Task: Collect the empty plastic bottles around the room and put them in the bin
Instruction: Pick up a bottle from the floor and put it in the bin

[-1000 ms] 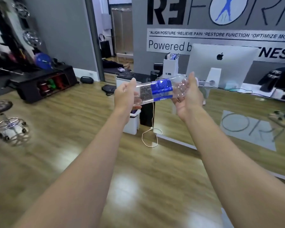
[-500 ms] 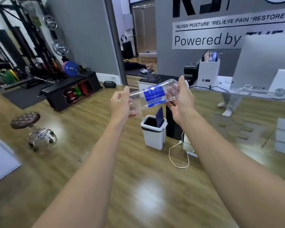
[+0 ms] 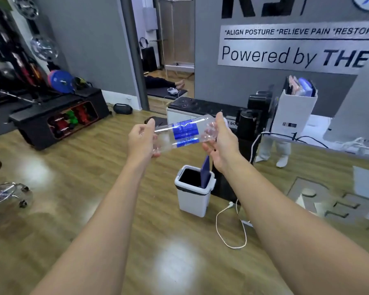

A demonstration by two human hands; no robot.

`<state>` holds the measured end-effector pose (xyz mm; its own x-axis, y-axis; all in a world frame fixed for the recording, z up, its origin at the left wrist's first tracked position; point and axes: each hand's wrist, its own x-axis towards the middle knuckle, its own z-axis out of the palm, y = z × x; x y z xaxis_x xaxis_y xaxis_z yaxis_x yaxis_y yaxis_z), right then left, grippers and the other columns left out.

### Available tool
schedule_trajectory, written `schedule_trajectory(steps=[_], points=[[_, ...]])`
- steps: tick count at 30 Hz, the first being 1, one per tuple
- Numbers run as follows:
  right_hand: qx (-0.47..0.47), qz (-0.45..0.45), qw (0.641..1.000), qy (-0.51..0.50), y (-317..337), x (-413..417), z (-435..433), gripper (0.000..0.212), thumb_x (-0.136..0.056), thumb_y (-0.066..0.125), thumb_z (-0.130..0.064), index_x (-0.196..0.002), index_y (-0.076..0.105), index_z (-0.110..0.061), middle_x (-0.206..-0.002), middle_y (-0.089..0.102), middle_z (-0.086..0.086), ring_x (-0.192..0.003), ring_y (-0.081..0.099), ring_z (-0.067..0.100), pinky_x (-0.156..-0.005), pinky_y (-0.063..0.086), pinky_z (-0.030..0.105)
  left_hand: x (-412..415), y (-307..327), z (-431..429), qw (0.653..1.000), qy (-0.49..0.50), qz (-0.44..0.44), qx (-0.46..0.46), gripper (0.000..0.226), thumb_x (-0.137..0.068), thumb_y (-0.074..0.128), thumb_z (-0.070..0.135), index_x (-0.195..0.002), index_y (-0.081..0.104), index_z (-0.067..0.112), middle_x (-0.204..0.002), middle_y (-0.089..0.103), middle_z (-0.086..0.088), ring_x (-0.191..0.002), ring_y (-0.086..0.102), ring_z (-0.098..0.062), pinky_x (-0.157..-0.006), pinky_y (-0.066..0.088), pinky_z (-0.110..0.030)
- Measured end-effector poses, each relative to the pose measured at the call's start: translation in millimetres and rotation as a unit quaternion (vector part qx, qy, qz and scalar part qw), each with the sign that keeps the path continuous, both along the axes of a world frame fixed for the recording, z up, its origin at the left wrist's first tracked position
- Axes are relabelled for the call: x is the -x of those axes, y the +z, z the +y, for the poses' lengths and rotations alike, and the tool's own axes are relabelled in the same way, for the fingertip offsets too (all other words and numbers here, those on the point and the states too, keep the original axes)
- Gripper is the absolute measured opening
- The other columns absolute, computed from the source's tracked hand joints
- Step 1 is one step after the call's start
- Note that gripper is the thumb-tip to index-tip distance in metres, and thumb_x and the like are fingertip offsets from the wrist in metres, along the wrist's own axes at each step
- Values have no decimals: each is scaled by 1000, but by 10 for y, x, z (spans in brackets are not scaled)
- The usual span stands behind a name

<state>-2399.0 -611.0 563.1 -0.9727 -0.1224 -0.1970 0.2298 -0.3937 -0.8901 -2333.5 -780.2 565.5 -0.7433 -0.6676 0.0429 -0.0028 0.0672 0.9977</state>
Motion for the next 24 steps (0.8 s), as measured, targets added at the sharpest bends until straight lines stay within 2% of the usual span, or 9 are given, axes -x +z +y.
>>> schedule_trajectory(steps=[2,6,10,12,14,18,24], points=[[1,-6,1000,-6,-21,290,-157,34,-91,59,-57,-103,66,-25,-117,70,6,-110,67,23,-77,53,32,341,-26,-174,1000,-14,-8,1,40,-97,50,49,-109,59,12,-113,66,-13,-83,62,-20,-49,55,-26],[0,-31,999,-18,-143,945,-422,41,-90,60,-56,-106,65,-18,-105,70,4,-108,69,23,-70,54,29,1037,-185,-487,998,-49,-32,-16,44,-96,49,53,-110,58,13,-116,66,-13,-81,61,-16,-48,54,-26],[-3,-42,999,-22,-303,1615,-705,38,-91,60,-54,-105,64,-19,-103,73,3,-102,72,21,-79,56,33,1650,-376,-784,996,-66,-49,-20,43,-95,50,54,-111,56,14,-113,65,-6,-82,59,-14,-48,51,-22],[-6,-53,998,-24,-408,1966,-848,35,-92,59,-52,-104,63,-19,-96,73,1,-96,72,19,-80,57,34,1957,-462,-929,996,-66,-61,-25,41,-94,54,51,-111,56,14,-107,64,-3,-84,61,-15,-57,55,-26],[-10,-60,998,-19,-533,2297,-977,34,-92,59,-51,-105,63,-19,-96,73,1,-93,71,19,-78,56,34,2232,-578,-1061,994,-68,-71,-37,38,-93,59,47,-111,55,13,-99,62,-4,-77,58,-16,-65,54,-33],[-17,-89,996,-19,-830,2903,-1261,38,-92,60,-51,-114,66,-20,-96,76,-2,-88,72,17,-81,56,36,2797,-850,-1361,991,-79,-94,-45,29,-94,62,37,-110,56,13,-90,60,-6,-66,55,-14,-65,55,-36],[-63,-102,992,-35,-1239,3700,-1707,30,-95,57,-47,-102,67,-20,-92,77,-1,-84,72,17,-77,58,36,3789,-1370,-1902,986,-90,-128,-62,24,-97,57,37,-108,58,16,-97,62,-4,-78,58,-19,-63,57,-35]])
